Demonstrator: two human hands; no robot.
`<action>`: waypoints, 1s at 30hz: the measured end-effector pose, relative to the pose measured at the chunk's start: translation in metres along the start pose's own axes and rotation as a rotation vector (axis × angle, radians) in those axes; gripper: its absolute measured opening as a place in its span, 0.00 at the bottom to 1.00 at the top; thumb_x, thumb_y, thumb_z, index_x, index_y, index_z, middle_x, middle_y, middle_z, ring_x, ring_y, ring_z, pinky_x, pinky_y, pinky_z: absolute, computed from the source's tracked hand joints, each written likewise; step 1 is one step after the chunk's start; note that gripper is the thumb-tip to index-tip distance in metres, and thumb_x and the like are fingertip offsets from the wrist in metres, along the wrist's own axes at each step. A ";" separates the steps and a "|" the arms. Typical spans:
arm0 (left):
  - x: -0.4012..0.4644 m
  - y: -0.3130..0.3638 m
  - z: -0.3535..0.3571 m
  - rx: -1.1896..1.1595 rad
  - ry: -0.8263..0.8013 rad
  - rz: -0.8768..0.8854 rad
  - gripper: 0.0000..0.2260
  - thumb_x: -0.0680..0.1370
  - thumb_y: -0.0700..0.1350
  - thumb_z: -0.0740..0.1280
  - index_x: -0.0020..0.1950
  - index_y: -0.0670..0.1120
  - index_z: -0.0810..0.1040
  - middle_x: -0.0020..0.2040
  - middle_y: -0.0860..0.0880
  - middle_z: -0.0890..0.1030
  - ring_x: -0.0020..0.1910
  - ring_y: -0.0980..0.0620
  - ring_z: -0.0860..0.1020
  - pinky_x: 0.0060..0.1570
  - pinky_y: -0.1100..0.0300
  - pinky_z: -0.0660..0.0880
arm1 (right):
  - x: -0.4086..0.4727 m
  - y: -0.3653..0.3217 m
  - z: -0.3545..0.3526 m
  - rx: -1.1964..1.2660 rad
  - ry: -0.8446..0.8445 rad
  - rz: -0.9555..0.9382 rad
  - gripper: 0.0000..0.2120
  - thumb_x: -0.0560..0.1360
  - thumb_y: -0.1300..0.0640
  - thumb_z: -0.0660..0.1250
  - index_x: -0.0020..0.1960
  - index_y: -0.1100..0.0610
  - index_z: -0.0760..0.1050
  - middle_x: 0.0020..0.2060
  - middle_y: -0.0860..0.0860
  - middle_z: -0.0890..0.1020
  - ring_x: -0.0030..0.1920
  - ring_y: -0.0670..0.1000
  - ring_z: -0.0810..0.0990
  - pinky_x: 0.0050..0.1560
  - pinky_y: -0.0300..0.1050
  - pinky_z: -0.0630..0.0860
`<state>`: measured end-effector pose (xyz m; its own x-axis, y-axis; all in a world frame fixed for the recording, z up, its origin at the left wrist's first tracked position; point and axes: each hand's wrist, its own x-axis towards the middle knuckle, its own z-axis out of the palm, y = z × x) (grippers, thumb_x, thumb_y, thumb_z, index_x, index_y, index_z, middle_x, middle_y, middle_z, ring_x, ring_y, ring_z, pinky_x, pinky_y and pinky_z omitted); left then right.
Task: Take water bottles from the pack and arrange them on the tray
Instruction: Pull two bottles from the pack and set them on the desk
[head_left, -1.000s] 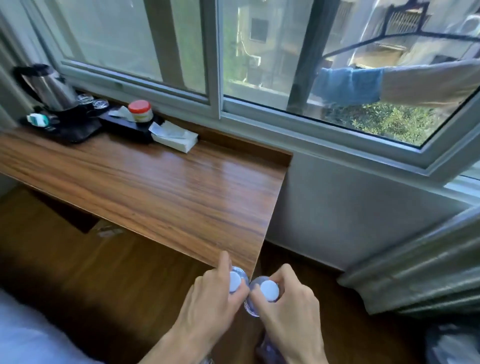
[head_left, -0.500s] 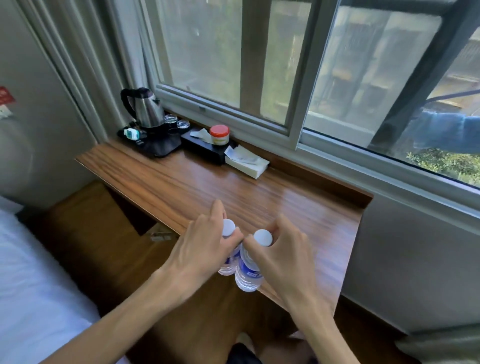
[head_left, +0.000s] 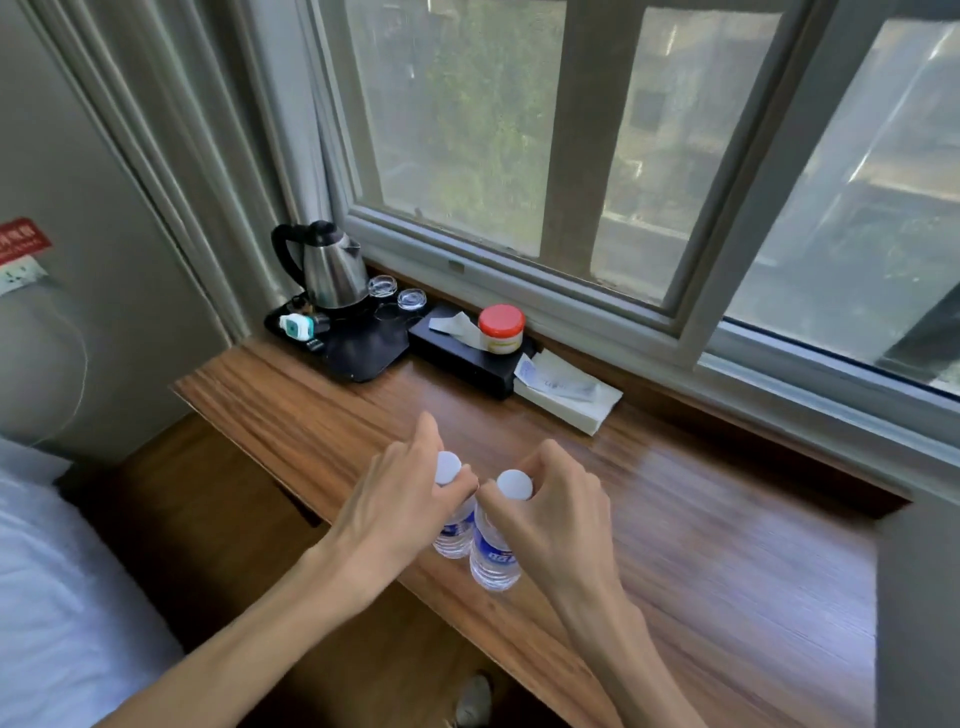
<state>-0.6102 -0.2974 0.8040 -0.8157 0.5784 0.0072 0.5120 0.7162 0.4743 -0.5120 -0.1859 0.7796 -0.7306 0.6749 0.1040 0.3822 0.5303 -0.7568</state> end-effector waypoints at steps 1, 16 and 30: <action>0.014 -0.008 -0.001 -0.006 -0.014 -0.014 0.13 0.78 0.55 0.65 0.45 0.49 0.64 0.36 0.51 0.77 0.34 0.52 0.76 0.27 0.60 0.68 | 0.012 -0.003 0.010 0.007 -0.002 0.028 0.19 0.66 0.39 0.68 0.40 0.55 0.71 0.31 0.48 0.78 0.35 0.50 0.79 0.32 0.44 0.75; 0.210 -0.105 0.002 -0.007 -0.185 0.033 0.14 0.77 0.51 0.66 0.47 0.44 0.65 0.45 0.42 0.78 0.48 0.36 0.78 0.40 0.51 0.68 | 0.167 -0.028 0.135 -0.015 0.018 0.306 0.15 0.66 0.44 0.68 0.43 0.55 0.73 0.37 0.48 0.81 0.41 0.53 0.79 0.40 0.47 0.75; 0.342 -0.132 0.003 -0.031 -0.367 0.233 0.13 0.76 0.50 0.65 0.50 0.42 0.67 0.48 0.42 0.77 0.51 0.36 0.76 0.39 0.53 0.66 | 0.260 -0.049 0.192 -0.089 0.235 0.463 0.16 0.69 0.47 0.69 0.45 0.59 0.71 0.40 0.54 0.81 0.43 0.58 0.78 0.40 0.46 0.66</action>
<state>-0.9557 -0.1933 0.7414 -0.5268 0.8278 -0.1930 0.6582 0.5409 0.5236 -0.8295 -0.1348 0.7192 -0.3307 0.9405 -0.0786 0.6889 0.1836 -0.7012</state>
